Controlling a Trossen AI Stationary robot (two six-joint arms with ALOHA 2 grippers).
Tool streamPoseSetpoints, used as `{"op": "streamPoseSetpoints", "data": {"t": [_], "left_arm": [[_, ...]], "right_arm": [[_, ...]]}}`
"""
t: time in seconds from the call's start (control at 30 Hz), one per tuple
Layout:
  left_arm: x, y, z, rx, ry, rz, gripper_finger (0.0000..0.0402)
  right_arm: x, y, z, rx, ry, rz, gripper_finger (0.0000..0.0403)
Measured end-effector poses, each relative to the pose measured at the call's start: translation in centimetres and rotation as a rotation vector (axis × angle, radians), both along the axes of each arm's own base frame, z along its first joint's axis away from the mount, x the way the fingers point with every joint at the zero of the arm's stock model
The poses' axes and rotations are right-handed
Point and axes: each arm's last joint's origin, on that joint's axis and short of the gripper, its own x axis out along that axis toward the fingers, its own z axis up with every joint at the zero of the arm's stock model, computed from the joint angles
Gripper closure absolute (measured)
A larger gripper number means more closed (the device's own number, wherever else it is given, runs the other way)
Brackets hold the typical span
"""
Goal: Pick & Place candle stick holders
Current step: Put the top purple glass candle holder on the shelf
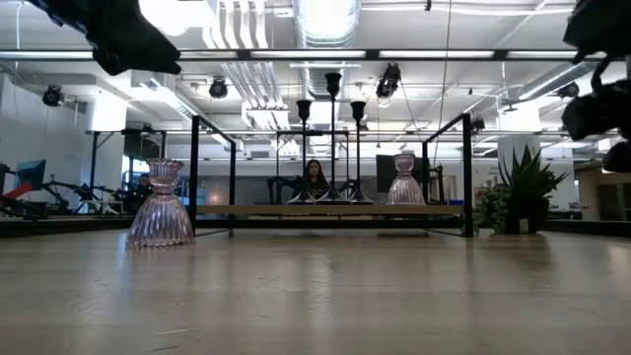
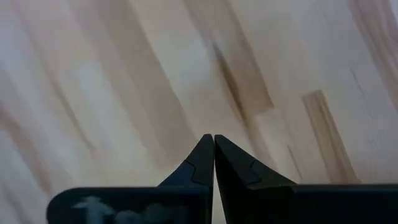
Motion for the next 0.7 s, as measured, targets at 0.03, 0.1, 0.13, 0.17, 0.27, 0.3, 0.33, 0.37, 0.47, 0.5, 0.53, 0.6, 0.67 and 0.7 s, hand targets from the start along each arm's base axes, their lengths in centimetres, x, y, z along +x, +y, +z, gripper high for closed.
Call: {"op": "streamPoseSetpoints", "data": {"t": [0.03, 0.1, 0.13, 0.17, 0.27, 0.3, 0.33, 0.37, 0.47, 0.5, 0.53, 0.6, 0.67, 0.7], "left_arm": [[0.0, 0.0, 0.1, 0.002, -0.006, 0.004, 0.0216], [0.1, 0.2, 0.5, 0.030, -0.025, 0.069, 0.0216], [0.0, 0.3, 0.7, 0.028, -0.038, 0.107, 0.0216], [-0.1, 0.4, 0.7, 0.016, -0.043, 0.127, 0.0216], [-0.1, 0.3, 1.1, -0.011, -0.042, 0.077, 0.0216], [-0.1, 0.2, 1.4, -0.025, -0.036, 0.040, 0.0216], [-0.1, 0.1, 1.6, -0.045, -0.028, 0.003, 0.0216], [-0.2, 0.0, 1.9, -0.065, -0.020, -0.033, 0.0216], [0.1, -0.4, 3.0, -0.122, 0.014, -0.145, 0.0216], [0.4, -0.6, 3.0, -0.116, 0.048, -0.168, 0.0216], [0.8, -0.7, 3.0, -0.102, 0.092, -0.181, 0.0216], [1.8, -1.0, 2.7, -0.070, 0.186, -0.194, 0.0216], [3.0, -1.3, 2.4, -0.048, 0.274, -0.198, 0.0216], [3.6, -1.5, 2.3, -0.041, 0.319, -0.203, 0.0216]], "right_arm": [[-0.1, 0.0, -0.3, -0.004, 0.012, 0.000, 0.0394], [-0.3, -0.1, -0.7, -0.008, 0.026, 0.000, 0.0394], [-0.4, -0.1, -0.9, -0.010, 0.032, 0.001, 0.0394], [-0.5, -0.2, -1.0, -0.013, 0.039, 0.001, 0.0394], [-0.7, -0.2, -1.4, -0.016, 0.051, 0.002, 0.0394], [-0.7, -0.2, -1.6, -0.018, 0.055, 0.002, 0.0394], [-0.8, -0.3, -1.7, -0.019, 0.058, 0.003, 0.0394], [-0.9, -0.3, -1.9, -0.021, 0.064, 0.004, 0.0394], [-1.0, -0.3, -2.3, -0.024, 0.070, 0.011, 0.0394], [-1.0, -0.3, -2.4, -0.025, 0.067, 0.017, 0.0394], [-1.0, -0.3, -2.4, -0.025, 0.066, 0.019, 0.0394], [-1.0, -0.3, -2.3, -0.025, 0.066, 0.020, 0.0394], [-1.0, -0.3, -2.2, -0.023, 0.061, 0.020, 0.0394], [-0.9, -0.3, -2.2, -0.021, 0.058, 0.020, 0.0394]]}}
